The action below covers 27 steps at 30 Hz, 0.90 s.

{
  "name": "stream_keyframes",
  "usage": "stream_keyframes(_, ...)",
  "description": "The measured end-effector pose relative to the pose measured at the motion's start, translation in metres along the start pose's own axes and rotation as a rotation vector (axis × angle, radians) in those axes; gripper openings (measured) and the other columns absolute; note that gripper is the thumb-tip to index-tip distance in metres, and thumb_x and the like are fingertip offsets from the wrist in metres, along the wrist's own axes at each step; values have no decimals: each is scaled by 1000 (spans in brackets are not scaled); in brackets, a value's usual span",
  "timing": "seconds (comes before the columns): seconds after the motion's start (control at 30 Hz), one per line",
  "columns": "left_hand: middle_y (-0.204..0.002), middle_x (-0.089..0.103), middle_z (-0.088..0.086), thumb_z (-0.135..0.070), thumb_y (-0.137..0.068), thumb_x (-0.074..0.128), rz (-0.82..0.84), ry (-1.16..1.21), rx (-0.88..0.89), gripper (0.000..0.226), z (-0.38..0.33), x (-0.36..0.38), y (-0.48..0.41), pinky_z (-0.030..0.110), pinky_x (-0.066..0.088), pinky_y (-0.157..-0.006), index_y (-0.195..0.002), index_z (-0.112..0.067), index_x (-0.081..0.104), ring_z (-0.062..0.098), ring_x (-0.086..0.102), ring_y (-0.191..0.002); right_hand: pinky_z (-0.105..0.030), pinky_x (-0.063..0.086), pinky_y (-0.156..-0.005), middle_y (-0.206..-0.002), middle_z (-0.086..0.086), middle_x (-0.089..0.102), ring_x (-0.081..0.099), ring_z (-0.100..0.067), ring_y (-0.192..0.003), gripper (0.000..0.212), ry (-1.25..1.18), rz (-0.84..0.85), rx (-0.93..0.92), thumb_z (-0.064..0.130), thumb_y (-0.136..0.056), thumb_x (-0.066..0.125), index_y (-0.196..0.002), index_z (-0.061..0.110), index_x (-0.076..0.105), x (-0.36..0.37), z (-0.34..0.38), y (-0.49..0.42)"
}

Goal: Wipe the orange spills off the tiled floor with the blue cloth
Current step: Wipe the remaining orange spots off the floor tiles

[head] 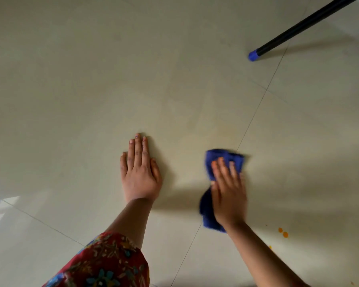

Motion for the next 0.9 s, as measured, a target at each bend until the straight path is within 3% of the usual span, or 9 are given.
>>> stream_keyframes(0.1,-162,9,-1,-27,-95,24,-8,1,-4,60,-1,0,0,37,8,-120,-154,-16,16,15,8,-149,-48,23,-116,-157,0,31,27,-27,-146,54,-24,-106,399,35,-98,27,-149,19,37,-5,-18,-51)
stream_keyframes(0.17,-162,10,-1,-27,-95,24,-10,4,-4,61,-1,0,0,37,8,-120,-154,-16,17,15,9,-149,-48,18,-118,-159,1,28,23,-27,-147,58,-65,-97,464,38,-96,24,-151,22,33,-5,-3,-101)
stream_keyframes(0.27,-162,12,0,-28,-95,25,-11,6,0,61,-2,-1,-3,36,8,-119,-154,-15,19,17,11,-149,-46,17,-119,-159,4,27,23,-24,-148,58,-42,-68,225,38,-96,23,-151,24,33,0,45,-129)
stream_keyframes(0.4,-162,13,0,-28,-95,25,-3,6,-2,60,-1,-1,2,36,8,-120,-153,-15,20,16,12,-149,-44,23,-118,-158,7,29,23,-19,-148,51,14,-8,-208,35,-100,35,-150,27,35,1,48,-45)
stream_keyframes(0.53,-162,9,-1,-28,-96,23,7,10,5,60,0,-2,1,37,8,-121,-154,-15,16,15,8,-149,-50,28,-115,-157,6,31,27,-22,-146,53,40,-37,91,38,-98,31,-149,27,38,-8,-9,-75)
stream_keyframes(0.63,-162,10,-1,-27,-96,26,3,15,6,60,-1,-1,-1,37,8,-121,-154,-15,18,15,9,-149,-50,20,-118,-158,8,29,23,-24,-147,57,6,-56,261,42,-95,23,-150,29,34,-9,14,-149)
stream_keyframes(0.77,-161,14,0,-26,-95,27,-16,21,6,60,-1,1,-2,38,12,-119,-153,-13,22,15,12,-149,-47,18,-119,-158,10,28,22,-22,-148,55,14,-9,-73,40,-96,27,-150,32,33,4,88,-154)
stream_keyframes(0.83,-161,13,0,-27,-94,26,-6,20,6,60,0,0,-2,38,12,-120,-153,-13,22,15,12,-149,-44,16,-120,-158,11,27,21,-19,-148,51,33,20,-282,38,-99,33,-150,32,34,6,87,-117)
stream_keyframes(0.9,-161,14,0,-26,-95,27,-12,16,3,60,0,0,-2,38,11,-120,-153,-13,22,15,12,-149,-44,16,-120,-158,13,27,21,-17,-148,52,21,23,-295,39,-99,35,-150,33,33,1,57,-104)
Point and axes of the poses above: each hand's wrist, its own y-axis away from the middle knuckle, its own x-axis out of the palm, z = x × y, the point moved 1 cm from there along -y, towards the middle knuckle
